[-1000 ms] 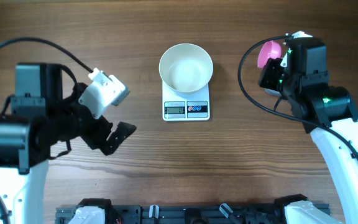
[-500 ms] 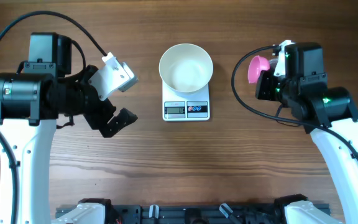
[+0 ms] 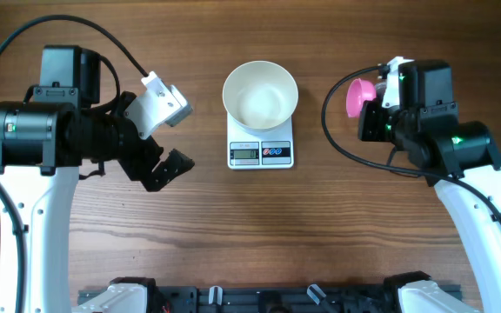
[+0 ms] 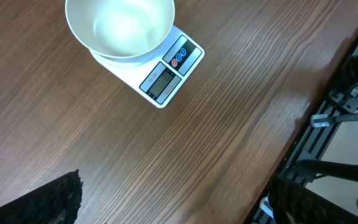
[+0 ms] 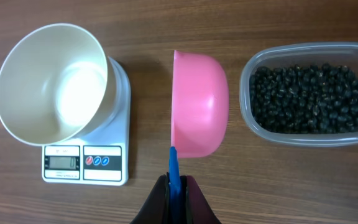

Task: Scoop item into bowl and weigh 150g on scale
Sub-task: 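Withdraw the left gripper and hold the scoop above the bean tub, then move the pink scoop right and lower it into the bean tub, then drag the scoop through the black beans to fill it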

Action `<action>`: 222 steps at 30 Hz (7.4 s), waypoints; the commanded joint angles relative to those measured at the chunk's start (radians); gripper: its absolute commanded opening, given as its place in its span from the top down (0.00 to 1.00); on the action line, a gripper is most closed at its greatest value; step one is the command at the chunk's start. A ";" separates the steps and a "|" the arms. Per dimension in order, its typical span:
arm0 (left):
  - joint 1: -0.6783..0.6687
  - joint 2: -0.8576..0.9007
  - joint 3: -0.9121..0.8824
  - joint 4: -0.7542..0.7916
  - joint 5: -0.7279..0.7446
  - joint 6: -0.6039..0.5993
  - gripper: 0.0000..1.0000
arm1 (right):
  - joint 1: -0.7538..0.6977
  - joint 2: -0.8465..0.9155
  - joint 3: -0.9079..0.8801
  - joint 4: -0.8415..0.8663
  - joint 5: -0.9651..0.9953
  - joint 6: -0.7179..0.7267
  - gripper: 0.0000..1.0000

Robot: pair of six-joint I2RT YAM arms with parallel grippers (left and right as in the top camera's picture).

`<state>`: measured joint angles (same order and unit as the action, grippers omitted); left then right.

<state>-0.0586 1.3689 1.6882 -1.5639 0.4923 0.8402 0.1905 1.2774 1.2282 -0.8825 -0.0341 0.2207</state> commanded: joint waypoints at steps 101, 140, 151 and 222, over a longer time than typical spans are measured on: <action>0.006 -0.009 0.011 -0.031 0.023 0.050 0.00 | -0.205 0.417 0.341 -0.278 0.305 -0.436 0.96; 0.006 -0.009 0.011 -0.031 0.023 0.050 0.00 | -0.205 0.535 0.335 -0.251 0.274 -0.560 0.95; 0.006 -0.009 0.011 -0.031 0.023 0.050 0.00 | -0.206 0.567 0.335 -0.274 0.209 -0.561 0.96; 0.006 -0.009 0.011 -0.031 0.023 0.050 0.00 | -0.515 0.663 0.251 -0.229 -0.412 -0.505 0.96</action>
<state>-0.0586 1.3689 1.6882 -1.5936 0.5175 0.8780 -0.3008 1.8847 1.5116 -1.1187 -0.3969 -0.2893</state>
